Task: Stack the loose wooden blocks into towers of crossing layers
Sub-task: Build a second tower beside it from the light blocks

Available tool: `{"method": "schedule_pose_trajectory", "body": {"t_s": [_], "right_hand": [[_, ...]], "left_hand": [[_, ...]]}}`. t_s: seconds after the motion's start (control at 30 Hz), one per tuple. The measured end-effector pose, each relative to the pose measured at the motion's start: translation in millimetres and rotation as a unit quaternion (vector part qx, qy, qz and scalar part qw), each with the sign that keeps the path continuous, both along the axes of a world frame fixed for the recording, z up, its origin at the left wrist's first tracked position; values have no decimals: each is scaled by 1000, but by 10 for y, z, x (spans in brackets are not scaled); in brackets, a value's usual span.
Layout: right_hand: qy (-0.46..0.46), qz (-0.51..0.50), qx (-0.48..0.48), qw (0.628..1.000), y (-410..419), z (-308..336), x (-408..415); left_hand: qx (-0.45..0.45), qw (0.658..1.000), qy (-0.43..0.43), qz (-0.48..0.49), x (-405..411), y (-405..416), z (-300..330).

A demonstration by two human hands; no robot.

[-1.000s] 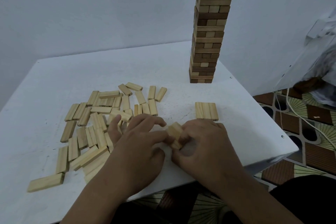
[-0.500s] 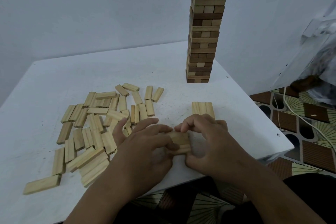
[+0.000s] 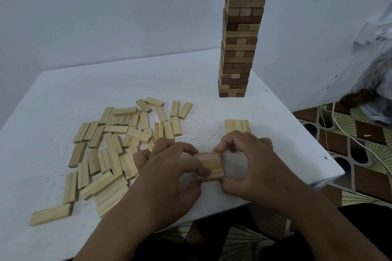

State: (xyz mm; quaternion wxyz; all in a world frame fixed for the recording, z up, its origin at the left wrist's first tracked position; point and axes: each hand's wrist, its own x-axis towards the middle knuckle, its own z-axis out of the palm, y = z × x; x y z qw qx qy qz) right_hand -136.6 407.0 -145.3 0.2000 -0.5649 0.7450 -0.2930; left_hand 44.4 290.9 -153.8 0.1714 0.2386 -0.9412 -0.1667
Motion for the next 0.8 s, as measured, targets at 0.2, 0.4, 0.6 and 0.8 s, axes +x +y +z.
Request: {"method": "schedule_pose_trajectory", "body": {"t_s": [0.2,0.4,0.6,0.8], "right_hand": [[-35,-3,-50,998,11,61,-52],[-48,-51,-130,989,21,150,-334],[-23,-97,-144,985,-40,51,-601],[-25,-120,-137,983,-108,-67,-709]], "left_hand": [[2,1000,31,-7,-57,-48,65],[68,995,70,13,-387,-37,212],[104,991,76,22,-785,-37,180],[115,988,78,61,-1022,-42,141]]}}
